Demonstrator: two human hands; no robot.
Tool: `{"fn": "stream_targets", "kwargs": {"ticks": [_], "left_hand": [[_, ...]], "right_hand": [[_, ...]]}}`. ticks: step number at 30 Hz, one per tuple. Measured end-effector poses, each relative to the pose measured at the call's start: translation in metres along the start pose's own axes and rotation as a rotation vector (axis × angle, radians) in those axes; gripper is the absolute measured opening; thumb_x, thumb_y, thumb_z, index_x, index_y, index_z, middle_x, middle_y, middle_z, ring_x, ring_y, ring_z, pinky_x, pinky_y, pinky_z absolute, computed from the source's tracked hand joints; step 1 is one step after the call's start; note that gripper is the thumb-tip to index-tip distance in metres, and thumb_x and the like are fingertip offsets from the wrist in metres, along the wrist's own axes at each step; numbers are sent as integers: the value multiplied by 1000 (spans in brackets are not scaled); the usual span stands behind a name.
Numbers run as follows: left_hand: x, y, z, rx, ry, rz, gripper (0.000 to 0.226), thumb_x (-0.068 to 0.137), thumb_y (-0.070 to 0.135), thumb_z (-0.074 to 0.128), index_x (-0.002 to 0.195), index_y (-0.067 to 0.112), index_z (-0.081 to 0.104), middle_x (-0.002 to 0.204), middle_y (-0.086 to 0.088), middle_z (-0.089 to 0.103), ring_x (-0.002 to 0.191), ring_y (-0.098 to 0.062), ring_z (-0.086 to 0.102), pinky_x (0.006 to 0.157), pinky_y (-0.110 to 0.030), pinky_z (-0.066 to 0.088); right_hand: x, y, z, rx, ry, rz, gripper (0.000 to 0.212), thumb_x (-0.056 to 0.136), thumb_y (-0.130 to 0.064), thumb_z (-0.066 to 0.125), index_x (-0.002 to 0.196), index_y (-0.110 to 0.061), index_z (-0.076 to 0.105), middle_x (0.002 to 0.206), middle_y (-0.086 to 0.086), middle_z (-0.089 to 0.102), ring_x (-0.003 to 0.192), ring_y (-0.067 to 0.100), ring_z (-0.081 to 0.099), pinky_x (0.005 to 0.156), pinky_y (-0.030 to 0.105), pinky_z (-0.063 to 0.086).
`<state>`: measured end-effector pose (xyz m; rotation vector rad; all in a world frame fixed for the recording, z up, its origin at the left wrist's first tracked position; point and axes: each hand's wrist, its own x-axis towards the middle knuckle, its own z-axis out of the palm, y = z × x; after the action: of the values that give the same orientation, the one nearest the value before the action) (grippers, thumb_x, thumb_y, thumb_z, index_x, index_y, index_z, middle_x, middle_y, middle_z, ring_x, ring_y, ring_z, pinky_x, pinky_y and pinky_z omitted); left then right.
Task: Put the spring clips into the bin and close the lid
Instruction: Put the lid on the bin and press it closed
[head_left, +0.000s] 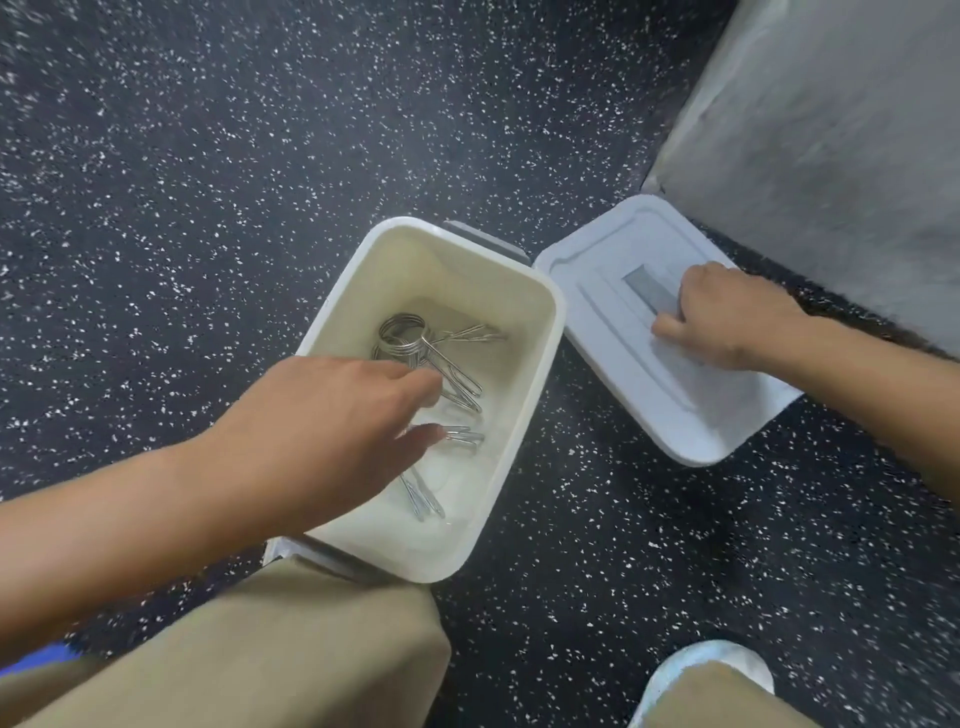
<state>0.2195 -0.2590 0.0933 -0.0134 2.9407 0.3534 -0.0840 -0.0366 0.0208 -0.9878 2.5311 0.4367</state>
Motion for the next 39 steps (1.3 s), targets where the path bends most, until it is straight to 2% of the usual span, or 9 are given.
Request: {"fn": "stream_targets", "kwargs": {"ticks": [5, 8, 14, 19, 23, 27, 30, 32, 39], "left_hand": [[0, 3, -11, -47, 13, -54, 26, 98, 55, 39, 94, 31, 46, 84, 10, 68, 72, -28, 68, 54, -35, 51], [3, 2, -17, -66, 41, -108, 30, 97, 55, 39, 95, 29, 53, 85, 9, 70, 71, -27, 67, 58, -39, 55], [-5, -3, -29, -108, 81, -172, 31, 96, 56, 42, 102, 31, 58, 88, 6, 73, 77, -32, 67, 66, -41, 57], [-16, -6, -40, -144, 96, -246, 27, 98, 48, 51, 101, 25, 62, 92, 1, 74, 80, -31, 66, 66, -41, 54], [-27, -16, -38, -194, 119, -271, 31, 97, 42, 59, 112, 16, 64, 104, -6, 72, 95, -32, 64, 77, -42, 52], [-40, -33, -32, -182, 62, -319, 37, 96, 46, 54, 118, 17, 61, 109, -8, 64, 102, -34, 58, 84, -46, 50], [-49, -46, -27, -193, 12, -390, 35, 96, 49, 52, 113, 18, 60, 105, -6, 61, 101, -31, 56, 84, -49, 51], [-53, -54, -22, -200, -1, -424, 42, 98, 47, 52, 123, 15, 60, 112, -9, 63, 105, -32, 58, 86, -48, 51], [-68, -57, 0, -197, -17, -394, 45, 98, 42, 56, 133, 14, 58, 136, -8, 55, 116, -31, 56, 88, -46, 52]], "right_hand": [[-61, -10, -16, 144, -112, 157, 42, 91, -47, 50, 88, -5, 52, 87, 10, 56, 72, 30, 56, 61, 37, 41], [-95, -19, -26, 257, -103, 244, 36, 90, -43, 50, 82, -8, 53, 80, 9, 58, 64, 26, 55, 50, 33, 34], [-150, -47, -46, 323, -46, 402, 43, 96, -43, 44, 101, -2, 57, 101, 16, 61, 80, 33, 57, 61, 34, 39], [-164, -100, -62, 543, -91, 359, 32, 97, -33, 48, 77, -9, 52, 79, 6, 56, 65, 23, 53, 52, 31, 33], [-152, -153, -72, 769, -110, 340, 21, 93, -29, 52, 81, -11, 52, 73, 0, 50, 68, 24, 53, 56, 31, 36], [-132, -201, -80, 945, -164, 294, 17, 93, -25, 52, 85, -10, 55, 73, -1, 51, 60, 15, 47, 48, 27, 32], [-120, -227, -82, 1008, -205, 276, 19, 92, -23, 51, 78, -10, 52, 72, 1, 52, 69, 23, 54, 50, 28, 34], [-115, -239, -82, 1020, -229, 266, 20, 93, -23, 48, 78, -10, 51, 73, 2, 52, 77, 28, 55, 51, 28, 35], [-108, -243, -70, 999, -174, 241, 30, 96, -29, 52, 69, -18, 46, 70, -2, 53, 72, 24, 55, 55, 30, 38]]}}
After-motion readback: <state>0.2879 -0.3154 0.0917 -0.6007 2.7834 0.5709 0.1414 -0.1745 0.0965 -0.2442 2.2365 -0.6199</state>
